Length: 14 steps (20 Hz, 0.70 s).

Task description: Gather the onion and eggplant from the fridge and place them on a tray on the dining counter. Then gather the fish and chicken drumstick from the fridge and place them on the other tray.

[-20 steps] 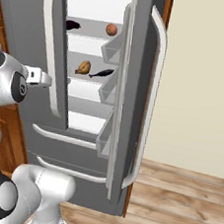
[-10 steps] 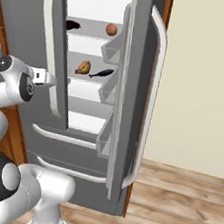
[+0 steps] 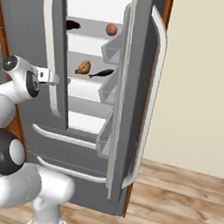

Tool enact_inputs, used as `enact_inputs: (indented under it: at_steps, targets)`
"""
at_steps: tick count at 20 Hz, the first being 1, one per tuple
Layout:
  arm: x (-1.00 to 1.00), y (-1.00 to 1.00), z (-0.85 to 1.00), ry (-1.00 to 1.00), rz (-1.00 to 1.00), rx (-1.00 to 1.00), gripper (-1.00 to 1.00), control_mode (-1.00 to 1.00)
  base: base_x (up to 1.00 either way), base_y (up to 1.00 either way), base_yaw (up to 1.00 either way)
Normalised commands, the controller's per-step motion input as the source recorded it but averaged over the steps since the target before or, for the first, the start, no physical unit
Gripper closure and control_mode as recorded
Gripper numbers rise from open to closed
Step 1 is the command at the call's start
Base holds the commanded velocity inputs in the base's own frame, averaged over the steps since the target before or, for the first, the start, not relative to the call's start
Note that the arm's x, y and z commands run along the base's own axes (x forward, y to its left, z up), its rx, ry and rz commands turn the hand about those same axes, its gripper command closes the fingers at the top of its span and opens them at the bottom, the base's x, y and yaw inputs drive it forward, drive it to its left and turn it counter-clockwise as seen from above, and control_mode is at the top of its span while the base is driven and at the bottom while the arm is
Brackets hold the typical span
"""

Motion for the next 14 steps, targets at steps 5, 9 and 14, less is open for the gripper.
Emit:
enact_inputs:
  at_steps: [5,9,14]
  targets:
    - [0.47,0.31,-0.22,0.0,-0.04,0.0,-1.0,-1.0,0.0,0.0,0.0]
    - [0.48,0.15,-0.24,0.0,-0.04,0.0,-1.0,-1.0,0.0,0.0,0.0]
    - [0.38,0.01,-0.19,0.0,-0.04,0.0,-1.0,-1.0,0.0,0.0,0.0]
